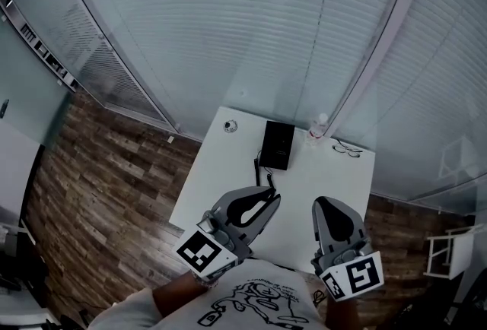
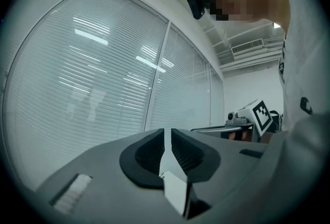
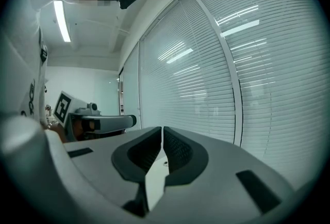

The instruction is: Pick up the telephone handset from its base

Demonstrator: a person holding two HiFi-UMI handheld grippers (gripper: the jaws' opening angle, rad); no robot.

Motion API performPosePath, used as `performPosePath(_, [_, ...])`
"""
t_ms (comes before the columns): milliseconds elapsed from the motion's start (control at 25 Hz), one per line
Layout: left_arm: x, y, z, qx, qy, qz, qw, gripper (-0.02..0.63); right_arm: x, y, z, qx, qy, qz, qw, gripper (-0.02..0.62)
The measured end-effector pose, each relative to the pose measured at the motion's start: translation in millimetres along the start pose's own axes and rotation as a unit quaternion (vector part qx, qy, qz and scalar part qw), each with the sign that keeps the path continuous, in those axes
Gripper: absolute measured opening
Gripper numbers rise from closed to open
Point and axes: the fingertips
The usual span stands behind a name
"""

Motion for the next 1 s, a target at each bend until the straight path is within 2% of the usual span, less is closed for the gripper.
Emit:
performPosePath(480, [4,-40,-14,0.052,0.003,-0.041,0.9978,0.040,12,-40,1,0.047,-0.001,0.031,0.998,0.011])
performPosePath(1000, [26,-60,-7,0.065,0.011,-0.031,0.9973,0.041,9,-62,20,0.059,-0.003,0.002,0.998,0.011])
Point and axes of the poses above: the fingertips, and each gripper's own axes: z forward along the fingers, x to its left, y out of its top, and after that the axes turned 2 degrees about -x, right-handed
